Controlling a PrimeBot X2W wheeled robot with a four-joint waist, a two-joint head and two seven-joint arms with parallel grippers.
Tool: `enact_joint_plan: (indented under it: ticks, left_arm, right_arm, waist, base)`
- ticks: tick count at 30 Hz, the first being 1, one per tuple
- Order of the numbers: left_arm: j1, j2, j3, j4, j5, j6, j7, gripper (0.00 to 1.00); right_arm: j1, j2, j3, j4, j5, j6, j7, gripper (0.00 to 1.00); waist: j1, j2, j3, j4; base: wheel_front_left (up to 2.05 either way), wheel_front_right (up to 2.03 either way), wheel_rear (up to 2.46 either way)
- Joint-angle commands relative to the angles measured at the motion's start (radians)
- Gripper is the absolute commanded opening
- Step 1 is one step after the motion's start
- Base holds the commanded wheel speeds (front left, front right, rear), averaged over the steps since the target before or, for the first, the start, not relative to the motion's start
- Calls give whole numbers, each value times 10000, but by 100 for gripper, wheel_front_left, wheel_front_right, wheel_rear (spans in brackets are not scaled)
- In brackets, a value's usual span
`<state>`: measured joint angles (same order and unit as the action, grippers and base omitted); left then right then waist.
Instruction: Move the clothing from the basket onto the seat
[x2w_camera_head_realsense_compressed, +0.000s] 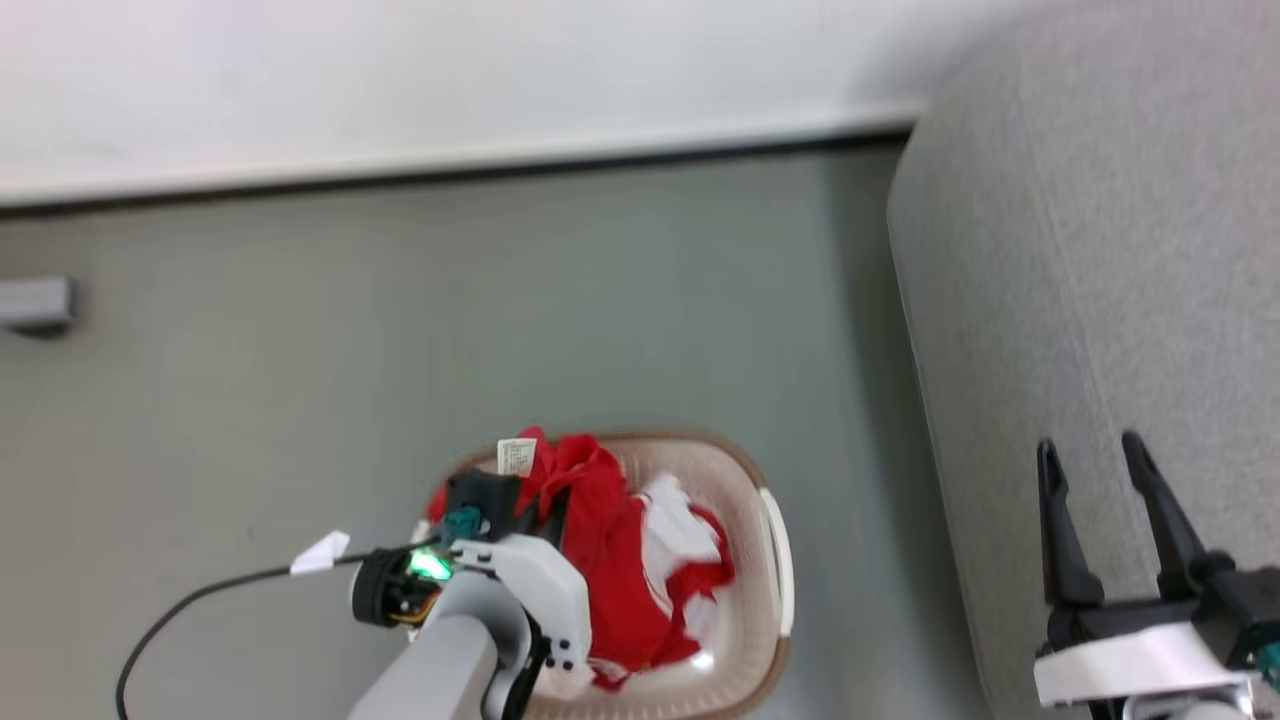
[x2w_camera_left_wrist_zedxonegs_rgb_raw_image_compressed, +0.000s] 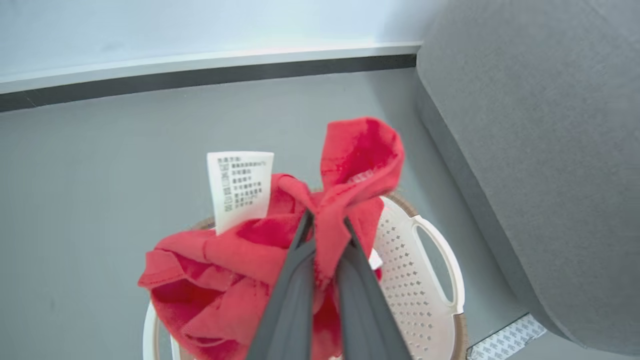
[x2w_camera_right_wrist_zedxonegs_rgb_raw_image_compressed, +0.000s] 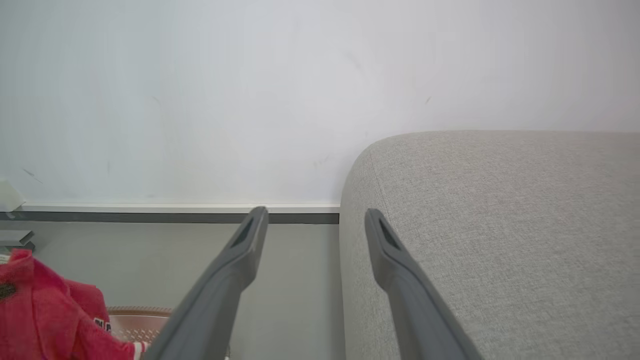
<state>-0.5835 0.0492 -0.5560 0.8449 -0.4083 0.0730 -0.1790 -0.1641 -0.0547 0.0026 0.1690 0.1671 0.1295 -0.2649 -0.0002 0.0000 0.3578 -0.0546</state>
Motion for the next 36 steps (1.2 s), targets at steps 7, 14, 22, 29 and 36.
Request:
enact_joint_plan:
  ticks: [7,14,22,29,36]
  left_arm:
    - [785,368,131,-1267,-187,318,-355,0]
    - [1562,891,222,-3115,-142,737,-342,0]
    - [2652,1579,432,-4905,-199,1271,-203,0]
    - [3342,2182,673,-5885,-253,1656,102,0]
    - [3621,2498,746,-6470,-304,1839,441,0]
  right_arm:
    - [884,-30,-142,183,-113,21,8,100]
    - [1537,-16,-157,356,-185,21,8,100]
    - [2146,-33,-13,576,-220,21,8,100]
    - [2475,-29,55,645,-245,21,8,100]
    - [2556,-26,84,629,-275,21,8,100]
  waist:
    - [2,0,-1678,512]
    - [2,0,-2650,697]
    - [2,0,-3700,695]
    - [2,0,-4111,657]
    - [2,0,-4238,706]
  base:
    - [0,0,0]
    - [0,0,0]
    - [0,0,0]
    - [0,0,0]
    - [0,0,0]
